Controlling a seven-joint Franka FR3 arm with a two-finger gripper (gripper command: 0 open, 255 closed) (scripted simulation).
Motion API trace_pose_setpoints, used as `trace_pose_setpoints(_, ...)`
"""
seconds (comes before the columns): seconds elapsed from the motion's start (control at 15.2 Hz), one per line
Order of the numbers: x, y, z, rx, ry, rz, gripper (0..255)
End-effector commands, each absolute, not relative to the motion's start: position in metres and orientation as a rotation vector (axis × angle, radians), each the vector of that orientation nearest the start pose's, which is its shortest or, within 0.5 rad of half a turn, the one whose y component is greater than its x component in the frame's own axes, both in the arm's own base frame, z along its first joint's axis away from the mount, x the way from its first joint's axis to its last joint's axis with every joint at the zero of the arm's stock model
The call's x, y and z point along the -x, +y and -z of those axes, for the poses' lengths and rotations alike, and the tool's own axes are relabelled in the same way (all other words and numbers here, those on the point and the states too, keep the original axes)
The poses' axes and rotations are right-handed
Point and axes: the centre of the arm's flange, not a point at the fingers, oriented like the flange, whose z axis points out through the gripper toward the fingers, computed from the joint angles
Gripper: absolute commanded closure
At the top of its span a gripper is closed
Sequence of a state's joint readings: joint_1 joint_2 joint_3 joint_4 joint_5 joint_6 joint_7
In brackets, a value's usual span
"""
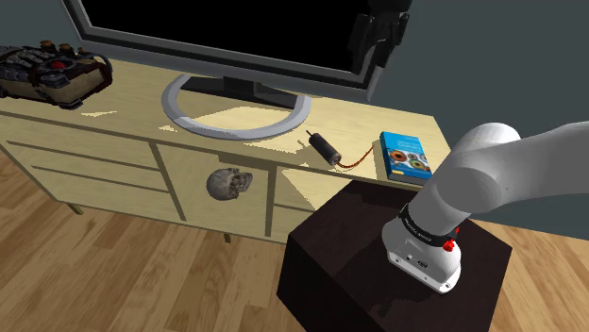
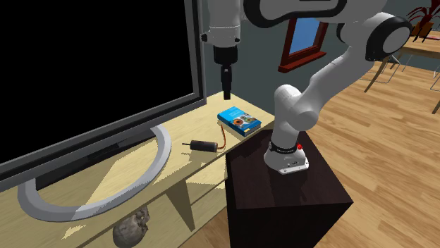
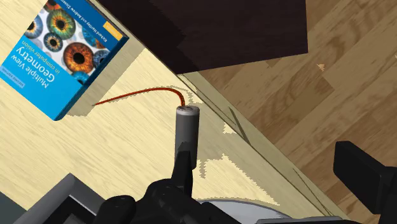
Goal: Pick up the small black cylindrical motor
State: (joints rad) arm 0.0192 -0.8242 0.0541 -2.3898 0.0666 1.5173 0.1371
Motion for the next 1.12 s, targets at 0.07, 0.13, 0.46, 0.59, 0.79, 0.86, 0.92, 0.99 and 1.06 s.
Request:
trace_pose_setpoints(0.07, -0.293, 0.029, -0.569, 3.113, 0.127, -0.077, 0)
trace_pose_setpoints(0.13, -0.297, 0.025, -0.557, 3.11, 0.129, -0.074, 0)
trace_pose_setpoints(0.46, -0.318, 0.003, -0.498, 3.095, 0.141, -0.059, 0)
trace_pose_setpoints(0.59, -0.326, -0.005, -0.475, 3.089, 0.145, -0.054, 0)
trace_pose_setpoints(0.79, -0.338, -0.018, -0.439, 3.079, 0.152, -0.045, 0)
trace_pose_setpoints(0.86, -0.343, -0.022, -0.427, 3.076, 0.154, -0.042, 0)
trace_pose_setpoints(0.92, -0.347, -0.026, -0.415, 3.073, 0.156, -0.039, 0)
trace_pose_setpoints(0.99, -0.351, -0.03, -0.403, 3.07, 0.158, -0.036, 0)
trace_pose_setpoints(1.06, -0.355, -0.034, -0.391, 3.067, 0.16, -0.033, 0)
